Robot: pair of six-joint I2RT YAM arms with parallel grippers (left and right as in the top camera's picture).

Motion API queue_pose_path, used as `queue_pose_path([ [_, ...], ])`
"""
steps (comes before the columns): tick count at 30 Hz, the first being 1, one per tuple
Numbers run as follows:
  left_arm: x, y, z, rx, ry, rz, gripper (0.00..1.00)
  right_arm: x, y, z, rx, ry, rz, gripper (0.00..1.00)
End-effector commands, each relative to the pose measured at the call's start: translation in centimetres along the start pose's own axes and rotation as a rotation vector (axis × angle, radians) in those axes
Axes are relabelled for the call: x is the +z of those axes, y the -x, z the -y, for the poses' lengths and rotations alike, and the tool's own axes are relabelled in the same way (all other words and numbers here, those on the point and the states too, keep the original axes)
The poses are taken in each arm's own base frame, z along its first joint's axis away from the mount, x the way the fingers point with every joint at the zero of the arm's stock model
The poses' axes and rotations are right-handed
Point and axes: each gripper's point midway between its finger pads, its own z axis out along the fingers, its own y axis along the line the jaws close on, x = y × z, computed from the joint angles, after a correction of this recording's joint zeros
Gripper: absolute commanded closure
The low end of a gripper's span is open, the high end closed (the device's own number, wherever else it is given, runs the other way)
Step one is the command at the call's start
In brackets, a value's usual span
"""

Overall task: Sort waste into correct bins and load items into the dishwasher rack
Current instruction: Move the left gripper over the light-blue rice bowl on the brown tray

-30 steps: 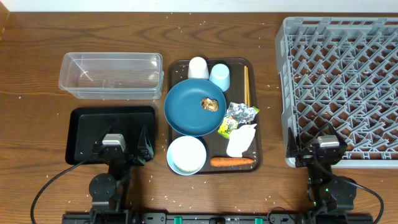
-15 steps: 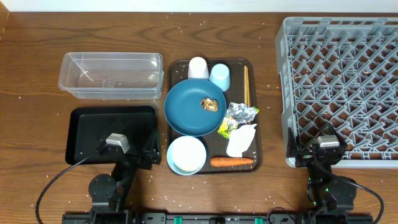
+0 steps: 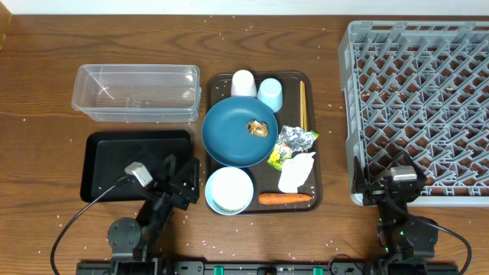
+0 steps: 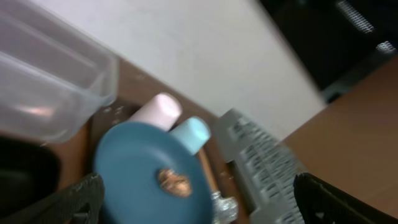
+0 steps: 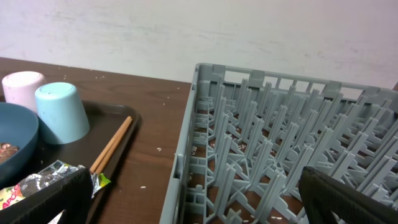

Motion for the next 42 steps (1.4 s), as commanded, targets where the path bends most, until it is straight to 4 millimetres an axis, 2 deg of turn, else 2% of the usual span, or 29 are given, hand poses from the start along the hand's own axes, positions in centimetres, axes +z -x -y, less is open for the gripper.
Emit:
queue_pose_path([
  [1, -0.2, -0.3, 2.8, -0.053, -0.140, -0.040, 0.02, 0.0, -0.3, 0.4, -0.005, -0.019, -0.009, 0.01],
  [5, -0.9, 0.9, 6.2, 0.031, -0.287, -0.007, 0.02, 0.0, -0.3, 0.4, -0.005, -0.019, -0.009, 0.01],
  [12, -1.6, 2.3, 8.6, 0.080, -0.348, 0.017, 0.02, 0.0, -0.3, 0.4, -0.005, -0.019, -0.009, 0.01],
  [16, -1.3, 2.1, 8.2, 0.047, -0.285, -0.040, 0.02, 0.0, -0.3, 0.4, -0.005, -0.019, -0.009, 0.01],
  [21, -1.1, 2.0, 6.9, 0.091, -0.072, -0.174, 0.02, 0.0, -0.3, 0.4, -0.005, -0.019, -0.009, 0.01],
  [24, -1.3, 2.7, 7.2, 0.134, 0.023, -0.257, 0.02, 0.0, -0.3, 0.4, -0.005, -0.019, -0.009, 0.01],
  [29, -1.5, 3.9, 7.9, 0.122, 0.155, -0.416, 0.02, 0.0, -0.3, 0.4, -0.005, -0.019, -0.009, 0.01],
  [32, -1.8, 4.1, 7.7, 0.080, 0.253, -0.511, 0.02, 0.0, -0.3, 0.4, -0.005, -0.019, -0.009, 0.01],
  [36, -2.4, 3.8, 7.7, 0.040, 0.322, -0.634, 0.02, 0.0, -0.3, 0.4, -0.005, -0.019, -0.009, 0.01],
  [42, -2.5, 2.8, 8.7, 0.062, 0.321, -0.762, 0.02, 0.0, -0.3, 0.4, -0.005, -0.019, -0.009, 0.01],
])
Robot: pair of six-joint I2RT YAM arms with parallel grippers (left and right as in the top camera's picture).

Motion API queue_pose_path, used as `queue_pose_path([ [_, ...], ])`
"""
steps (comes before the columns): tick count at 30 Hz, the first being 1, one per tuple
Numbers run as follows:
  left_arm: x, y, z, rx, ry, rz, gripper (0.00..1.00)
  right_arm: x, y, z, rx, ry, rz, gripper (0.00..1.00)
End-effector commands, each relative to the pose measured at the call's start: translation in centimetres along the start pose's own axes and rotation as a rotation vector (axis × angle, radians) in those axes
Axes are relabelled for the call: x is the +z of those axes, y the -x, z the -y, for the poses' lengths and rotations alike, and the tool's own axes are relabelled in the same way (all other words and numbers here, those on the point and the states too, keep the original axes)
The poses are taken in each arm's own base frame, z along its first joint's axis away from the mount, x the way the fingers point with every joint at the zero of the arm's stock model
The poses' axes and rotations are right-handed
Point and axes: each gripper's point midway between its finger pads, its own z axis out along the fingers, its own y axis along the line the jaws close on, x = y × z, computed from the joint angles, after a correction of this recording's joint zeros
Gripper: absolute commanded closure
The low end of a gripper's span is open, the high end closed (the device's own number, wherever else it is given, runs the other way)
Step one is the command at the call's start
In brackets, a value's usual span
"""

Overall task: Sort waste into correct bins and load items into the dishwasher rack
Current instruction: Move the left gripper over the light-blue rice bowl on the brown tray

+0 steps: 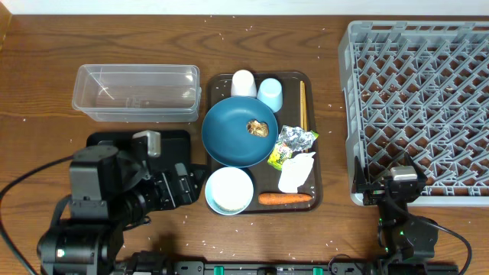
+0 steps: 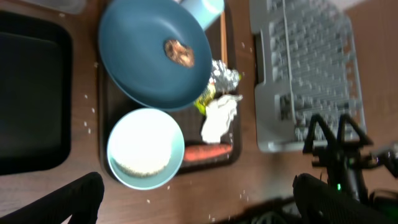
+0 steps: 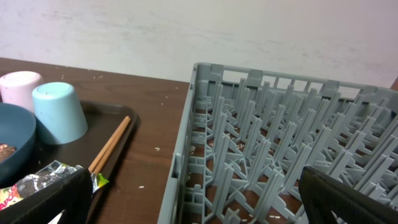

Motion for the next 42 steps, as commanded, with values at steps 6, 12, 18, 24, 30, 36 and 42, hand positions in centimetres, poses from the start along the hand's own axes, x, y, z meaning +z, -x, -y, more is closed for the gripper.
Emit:
queue_pose_path([
  [6, 0.4, -0.8, 1.8, 0.195, 0.030, -0.057, 0.02, 0.0, -0.2, 0.3, -0.005, -0.015, -0.008, 0.01],
  [12, 2.1, -0.8, 1.7, 0.313, 0.124, -0.077, 0.02, 0.0, -0.2, 0.3, -0.005, -0.015, -0.008, 0.01],
  [18, 4.1, -0.4, 2.8, 0.340, 0.096, -0.103, 0.02, 0.0, -0.2, 0.3, -0.005, -0.015, -0.008, 0.01],
  [24, 6.1, -0.6, 2.4, 0.299, 0.113, -0.171, 0.02, 0.0, -0.2, 0.3, -0.005, -0.015, -0.008, 0.01],
  [30, 8.4, -0.2, 2.1, 0.165, 0.144, -0.196, 0.02, 0.0, -0.2, 0.3, -0.005, -0.015, -0.008, 0.01],
  [36, 11.5, -0.9, 1.0, 0.134, 0.199, -0.288, 0.02, 0.0, -0.2, 0.3, -0.005, -0.015, -0.008, 0.01],
  [42, 14.2, -3.2, 0.9, 0.089, 0.231, -0.398, 0.02, 0.0, -0.2, 0.3, -0.005, -0.015, -0.007, 0.01],
])
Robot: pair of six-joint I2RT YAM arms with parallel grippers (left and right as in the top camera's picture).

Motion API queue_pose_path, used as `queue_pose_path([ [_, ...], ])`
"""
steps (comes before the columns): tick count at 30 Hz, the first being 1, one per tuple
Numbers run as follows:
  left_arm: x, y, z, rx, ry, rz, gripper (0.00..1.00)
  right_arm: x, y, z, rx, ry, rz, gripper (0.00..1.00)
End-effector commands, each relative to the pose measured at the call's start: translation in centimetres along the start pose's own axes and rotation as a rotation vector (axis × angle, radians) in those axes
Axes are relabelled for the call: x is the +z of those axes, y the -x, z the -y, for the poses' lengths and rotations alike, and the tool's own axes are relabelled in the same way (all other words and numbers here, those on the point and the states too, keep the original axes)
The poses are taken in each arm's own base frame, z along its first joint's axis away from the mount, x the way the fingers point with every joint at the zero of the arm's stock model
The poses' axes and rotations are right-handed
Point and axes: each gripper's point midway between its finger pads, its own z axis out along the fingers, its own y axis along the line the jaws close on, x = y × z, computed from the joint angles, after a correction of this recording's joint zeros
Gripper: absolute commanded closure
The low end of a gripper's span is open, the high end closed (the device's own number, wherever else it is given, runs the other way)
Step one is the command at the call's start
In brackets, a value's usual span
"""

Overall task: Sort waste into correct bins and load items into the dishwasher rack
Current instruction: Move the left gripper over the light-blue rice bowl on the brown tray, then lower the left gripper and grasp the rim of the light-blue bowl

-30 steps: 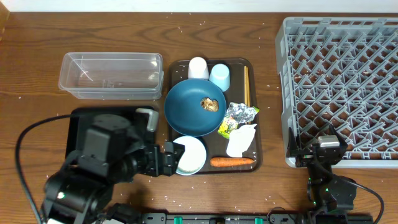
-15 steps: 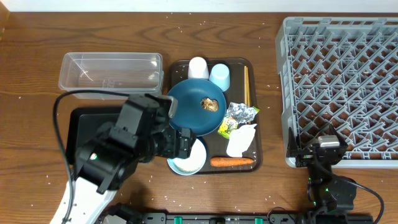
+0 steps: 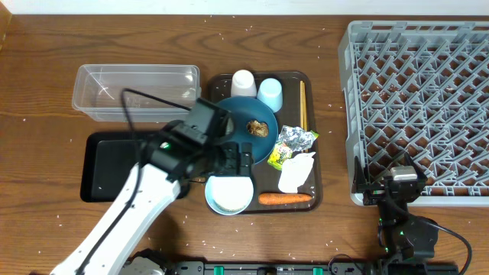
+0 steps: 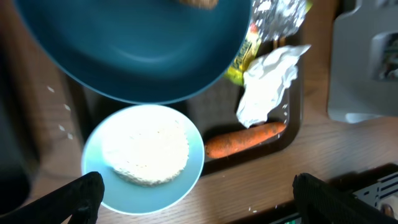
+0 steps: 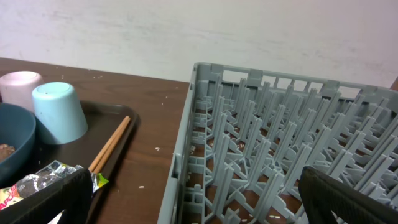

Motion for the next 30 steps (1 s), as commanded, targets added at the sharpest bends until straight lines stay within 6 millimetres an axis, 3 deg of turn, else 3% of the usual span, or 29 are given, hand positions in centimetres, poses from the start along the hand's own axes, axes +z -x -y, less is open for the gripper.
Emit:
queue_pose_path([
  [1, 0.7, -0.3, 1.0, -0.036, -0.002, -0.032, 0.03, 0.0, -0.2, 0.3, -0.005, -0.015, -0.008, 0.01],
  [8, 1.4, -2.0, 2.5, -0.120, 0.010, -0.074, 0.02, 0.0, -0.2, 0.3, -0.005, -0.015, -0.008, 0.01],
  [15, 2.1, -2.7, 2.1, -0.227, 0.133, -0.001, 0.02, 0.0, -0.2, 0.3, -0.005, -0.015, -0.008, 0.01],
  [21, 2.0, -2.3, 1.7, -0.247, 0.219, 0.101, 0.02, 0.0, -0.2, 0.3, -0.005, -0.015, -0.008, 0.01],
  [30, 3.1, -2.1, 1.6, -0.313, 0.233, 0.108, 0.02, 0.0, -0.2, 0.3, -0.005, -0.015, -0.008, 0.01],
])
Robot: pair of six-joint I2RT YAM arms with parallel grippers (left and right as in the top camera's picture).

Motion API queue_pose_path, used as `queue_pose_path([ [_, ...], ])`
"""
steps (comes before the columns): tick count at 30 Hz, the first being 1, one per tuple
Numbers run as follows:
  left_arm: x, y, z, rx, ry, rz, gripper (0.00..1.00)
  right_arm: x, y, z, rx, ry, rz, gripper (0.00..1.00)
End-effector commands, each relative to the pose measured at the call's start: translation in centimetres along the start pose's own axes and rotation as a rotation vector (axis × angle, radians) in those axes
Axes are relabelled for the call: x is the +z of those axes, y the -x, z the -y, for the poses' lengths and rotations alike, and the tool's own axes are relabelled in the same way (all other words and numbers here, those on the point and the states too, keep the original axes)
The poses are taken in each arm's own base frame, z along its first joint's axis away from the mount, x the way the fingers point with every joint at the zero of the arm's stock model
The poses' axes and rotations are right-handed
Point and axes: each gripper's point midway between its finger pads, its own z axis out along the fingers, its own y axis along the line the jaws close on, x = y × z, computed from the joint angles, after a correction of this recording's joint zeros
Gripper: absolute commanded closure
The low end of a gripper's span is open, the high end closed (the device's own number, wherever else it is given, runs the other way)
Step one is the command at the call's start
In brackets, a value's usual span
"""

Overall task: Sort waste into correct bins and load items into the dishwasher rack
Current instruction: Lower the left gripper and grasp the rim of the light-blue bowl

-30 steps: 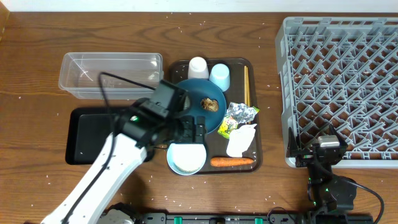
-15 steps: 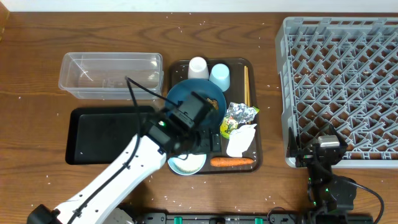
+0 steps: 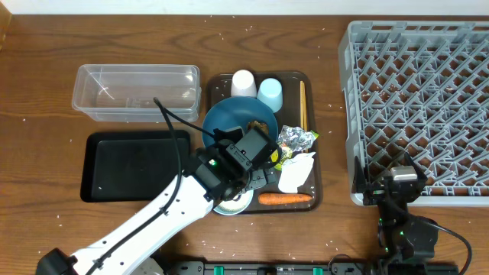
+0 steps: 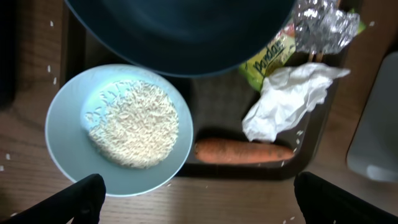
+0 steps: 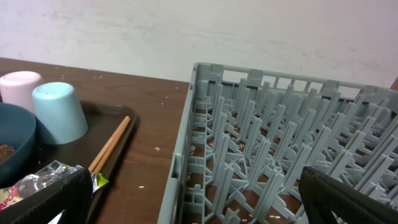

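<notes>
On the brown tray (image 3: pixel 216 85) lie a blue plate (image 3: pixel 229 118) with a food scrap, a pale-blue bowl of rice (image 4: pixel 118 130), a carrot (image 4: pixel 242 151), a crumpled napkin (image 4: pixel 289 99), a green wrapper (image 4: pixel 273 53) and foil (image 4: pixel 326 18). A pink cup (image 3: pixel 243 82), a blue cup (image 3: pixel 270 93) and chopsticks (image 3: pixel 302 103) sit at the tray's far end. My left gripper (image 4: pixel 199 202) hangs open above the bowl and the tray's front edge, holding nothing. My right gripper (image 5: pixel 199 199) rests open at the grey dishwasher rack's (image 3: pixel 416 99) near corner.
A clear plastic bin (image 3: pixel 136 93) stands left of the tray, with a black bin (image 3: pixel 134 164) in front of it. My left arm (image 3: pixel 153 221) reaches across the table's front, covering most of the bowl from overhead. Rice grains are scattered on the wood.
My left gripper has moved right and toward the table's front, from the plate's near-left edge to above the bowl and carrot. The right arm and all objects are unmoved.
My left arm first sat folded at the front beside the black bin. Then it was raised over that bin, looking down on the tray. Then it reached over the plate's near edge, and now hangs over the bowl and carrot. The right arm stayed parked.
</notes>
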Motion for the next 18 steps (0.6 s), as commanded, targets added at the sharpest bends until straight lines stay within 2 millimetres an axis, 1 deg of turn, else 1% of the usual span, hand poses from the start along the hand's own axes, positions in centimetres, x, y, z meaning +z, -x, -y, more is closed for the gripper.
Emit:
queue_pose_path([
  [1, 1.0, 0.4, -0.1, -0.033, 0.038, 0.018, 0.02, 0.0, -0.2, 0.3, -0.005, -0.015, -0.008, 0.01],
  [5, 2.5, 0.1, -0.3, -0.081, 0.078, -0.012, 0.02, 0.0, -0.2, 0.3, -0.005, -0.015, -0.008, 0.01],
  [10, 4.5, -0.4, -0.8, -0.084, 0.139, -0.047, 0.02, 0.0, -0.2, 0.3, -0.005, -0.015, -0.008, 0.01],
  [15, 5.7, -0.6, -1.0, -0.081, 0.171, -0.057, 0.02, 0.0, -0.2, 0.3, -0.005, -0.015, -0.008, 0.01],
  [18, 6.3, -0.3, -1.5, -0.076, 0.205, -0.044, 0.02, 0.0, -0.2, 0.3, -0.005, -0.015, -0.008, 0.01],
])
